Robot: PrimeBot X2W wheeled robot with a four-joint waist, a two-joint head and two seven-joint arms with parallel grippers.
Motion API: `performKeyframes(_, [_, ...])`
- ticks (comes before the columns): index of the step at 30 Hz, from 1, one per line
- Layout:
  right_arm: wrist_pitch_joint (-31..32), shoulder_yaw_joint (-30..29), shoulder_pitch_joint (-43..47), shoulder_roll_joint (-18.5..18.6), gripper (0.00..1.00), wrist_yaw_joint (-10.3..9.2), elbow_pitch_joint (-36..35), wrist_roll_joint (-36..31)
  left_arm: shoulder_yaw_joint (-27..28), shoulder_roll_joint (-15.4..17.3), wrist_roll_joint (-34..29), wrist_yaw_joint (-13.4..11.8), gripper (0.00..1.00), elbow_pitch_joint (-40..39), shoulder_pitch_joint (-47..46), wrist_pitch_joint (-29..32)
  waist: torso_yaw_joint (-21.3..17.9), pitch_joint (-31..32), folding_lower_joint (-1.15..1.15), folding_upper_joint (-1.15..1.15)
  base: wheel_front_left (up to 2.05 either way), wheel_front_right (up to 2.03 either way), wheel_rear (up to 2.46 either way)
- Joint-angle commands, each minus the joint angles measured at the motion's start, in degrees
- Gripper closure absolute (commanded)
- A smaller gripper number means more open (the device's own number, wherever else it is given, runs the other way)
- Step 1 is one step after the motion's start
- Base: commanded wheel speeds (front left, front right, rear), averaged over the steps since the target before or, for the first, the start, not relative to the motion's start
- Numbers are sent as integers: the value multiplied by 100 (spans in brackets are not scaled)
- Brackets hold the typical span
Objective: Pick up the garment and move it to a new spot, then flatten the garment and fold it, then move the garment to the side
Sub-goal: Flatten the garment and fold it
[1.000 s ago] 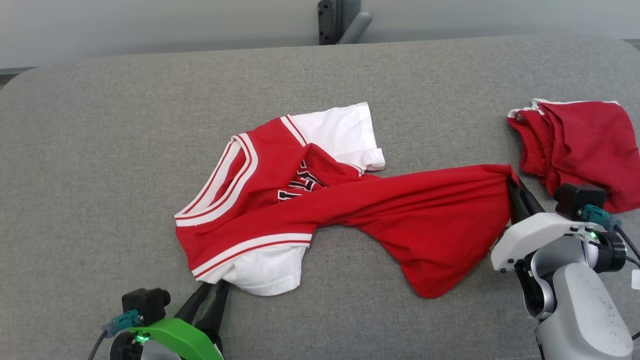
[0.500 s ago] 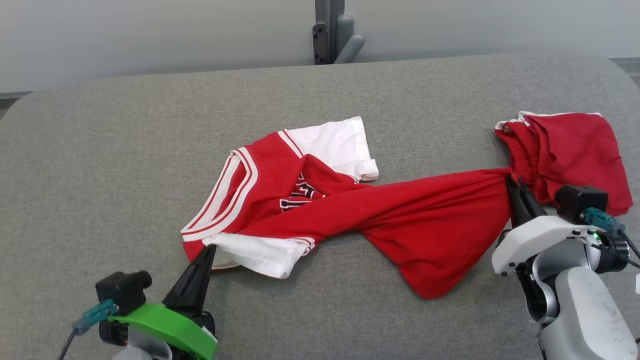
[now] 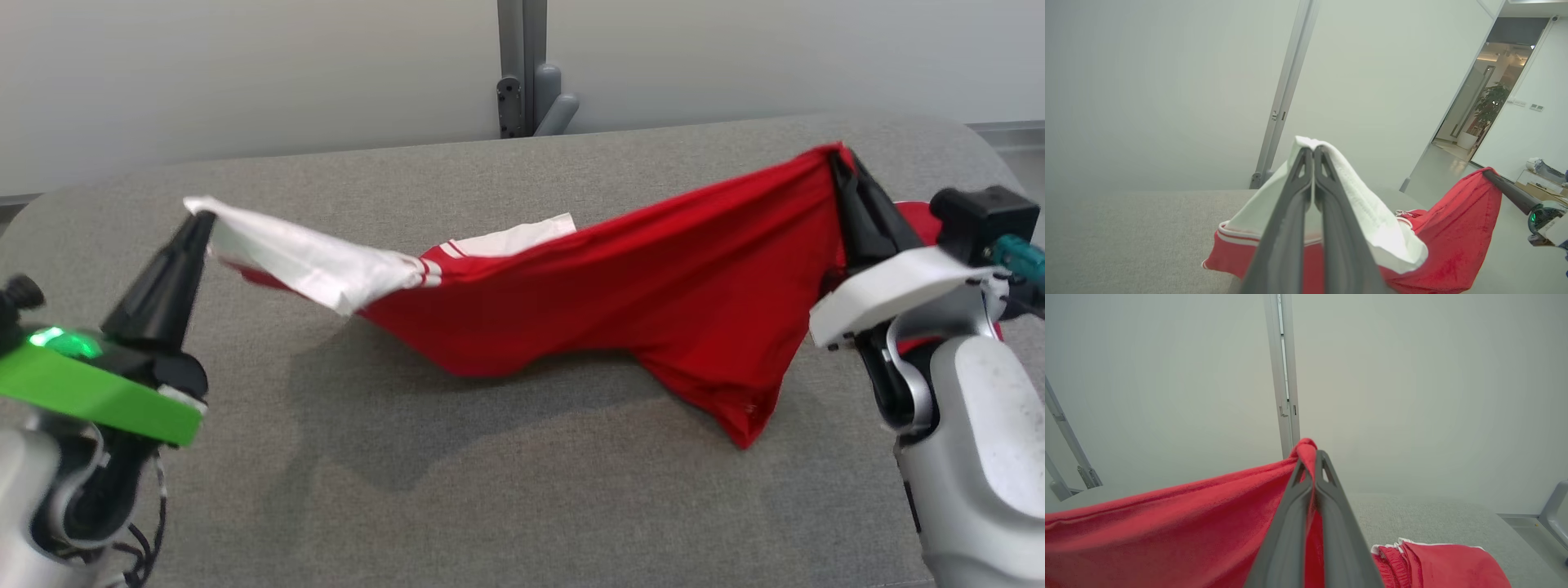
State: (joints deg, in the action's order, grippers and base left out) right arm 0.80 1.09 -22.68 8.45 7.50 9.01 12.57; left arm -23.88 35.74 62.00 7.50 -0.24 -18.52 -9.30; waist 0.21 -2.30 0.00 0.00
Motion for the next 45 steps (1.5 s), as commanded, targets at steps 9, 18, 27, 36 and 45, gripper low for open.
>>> performKeyframes(9, [695, 183, -1474, 452, 100, -3, -688, 295, 761, 513, 598, -217, 100, -561, -1825, 706, -119, 213, 0, 0, 0, 0, 0])
performKeyframes(18, [1644, 77, -2809, 616, 100, -3, -873, 580, 754, 561, 551, -402, 100, -184, -3566, 1402, -140, 180, 0, 0, 0, 0, 0])
performKeyframes(27, [2706, -145, -3458, -107, 100, -2, 12, 377, 302, 564, 609, -269, 100, 953, -4370, 2274, -231, -329, 0, 0, 0, 0, 0])
performKeyframes(36, [2117, -107, -5012, -526, 100, -4, 887, -1121, -437, 666, -606, 2, 100, 1900, -6098, 1595, -178, -1889, 0, 0, 0, 0, 0])
performKeyframes(45, [478, 147, -6485, -545, 100, -3, 1292, -2163, -1230, 1400, -937, -5, 100, 1885, -7371, -564, -170, -3622, 0, 0, 0, 0, 0])
